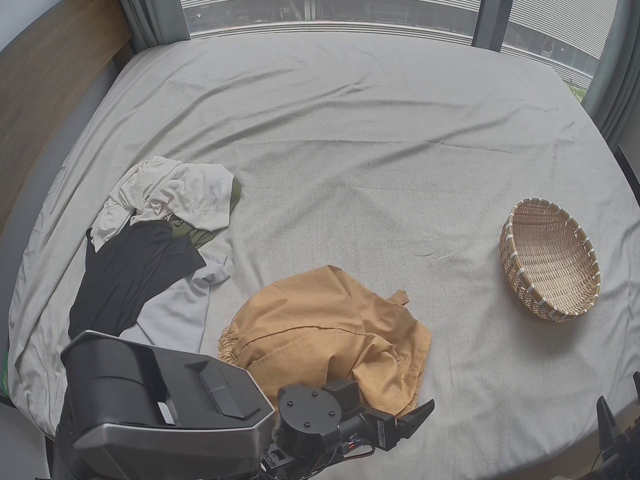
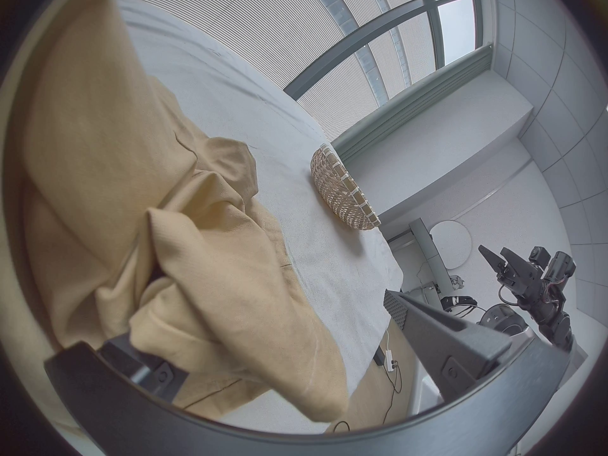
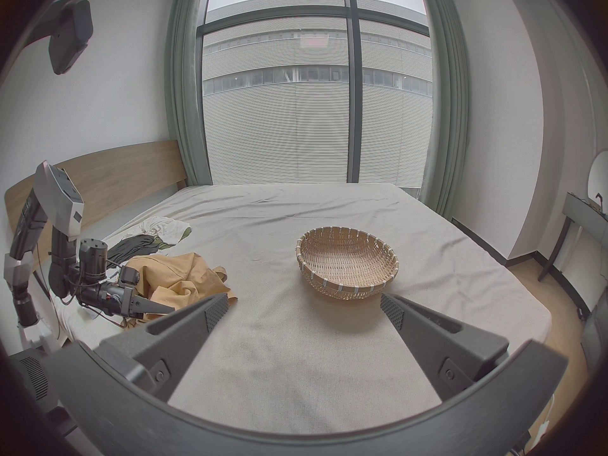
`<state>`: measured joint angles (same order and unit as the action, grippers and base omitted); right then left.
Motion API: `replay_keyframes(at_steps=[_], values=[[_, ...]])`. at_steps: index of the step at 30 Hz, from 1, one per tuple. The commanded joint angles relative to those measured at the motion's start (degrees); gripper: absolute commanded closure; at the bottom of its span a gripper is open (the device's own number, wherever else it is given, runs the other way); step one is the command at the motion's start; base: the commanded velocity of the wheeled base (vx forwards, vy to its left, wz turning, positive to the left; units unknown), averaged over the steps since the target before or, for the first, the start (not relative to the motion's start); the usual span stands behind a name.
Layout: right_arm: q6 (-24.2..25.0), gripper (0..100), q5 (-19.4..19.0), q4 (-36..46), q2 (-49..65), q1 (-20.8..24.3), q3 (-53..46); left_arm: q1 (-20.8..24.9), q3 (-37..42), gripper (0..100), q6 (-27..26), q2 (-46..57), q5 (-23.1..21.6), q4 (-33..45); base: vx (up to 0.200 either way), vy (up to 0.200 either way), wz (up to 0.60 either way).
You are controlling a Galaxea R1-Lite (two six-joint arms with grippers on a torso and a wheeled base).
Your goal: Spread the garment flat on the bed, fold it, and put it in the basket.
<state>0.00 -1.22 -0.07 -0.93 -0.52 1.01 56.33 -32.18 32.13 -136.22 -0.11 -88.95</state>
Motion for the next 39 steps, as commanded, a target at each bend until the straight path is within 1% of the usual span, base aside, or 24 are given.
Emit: replay_keyframes(at_steps=[1,2,10,13,15,21,23,24,26,29,36,39], values=[[0.00,0,-0.01,-0.01,0.66,0.08,-0.92,0.18,2.04,0,0.03,4.12,0.20,-0.08,0.000,0.000,0.00],[0.00,0,-0.01,-0.01,0.66,0.08,-0.92,0.62,3.09,0,0.03,6.23,0.20,-0.08,0.000,0.000,0.00],[0.00,0,-0.01,-0.01,0.66,0.00,-0.92,1.94,7.57,0,-0.05,13.52,2.66,-0.08,0.000,0.000,0.00],[0.00,0,-0.01,-0.01,0.66,0.00,-0.92,2.38,8.98,0,-0.05,15.98,2.83,-0.08,0.000,0.000,0.00],[0.00,0,-0.01,-0.01,0.66,0.00,-1.01,2.38,9.77,0,-0.05,17.65,3.10,-0.08,0.000,0.000,0.00],[0.00,0,-0.01,-0.01,0.66,0.00,-0.92,1.32,13.29,0,-0.05,22.22,5.91,-0.08,0.000,0.000,0.00],[0.00,0,-0.10,-0.01,0.66,0.00,-0.92,0.36,16.19,0,-0.05,24.42,6.44,-0.08,0.000,0.000,0.00],[0.00,0,-0.01,-0.01,0.66,0.00,-0.92,0.36,16.19,0,-0.05,24.42,6.44,-0.08,0.000,0.000,0.00],[0.00,0,-0.01,-0.01,0.66,0.00,-0.92,-1.23,20.23,0,-0.05,27.23,6.53,-0.08,0.000,0.000,0.00],[0.00,0,-0.10,-0.01,0.66,0.00,-0.92,-3.77,23.39,0,0.03,29.61,6.53,-0.08,0.000,0.000,0.00],[-0.09,0,-0.10,-0.01,0.66,0.00,-0.92,-9.40,29.19,0,-0.05,33.83,6.35,0.01,0.000,0.000,0.00],[0.00,0,-0.01,-0.01,0.84,0.00,-0.92,-10.98,30.95,0,-0.05,34.00,6.35,0.01,0.000,0.000,0.00]])
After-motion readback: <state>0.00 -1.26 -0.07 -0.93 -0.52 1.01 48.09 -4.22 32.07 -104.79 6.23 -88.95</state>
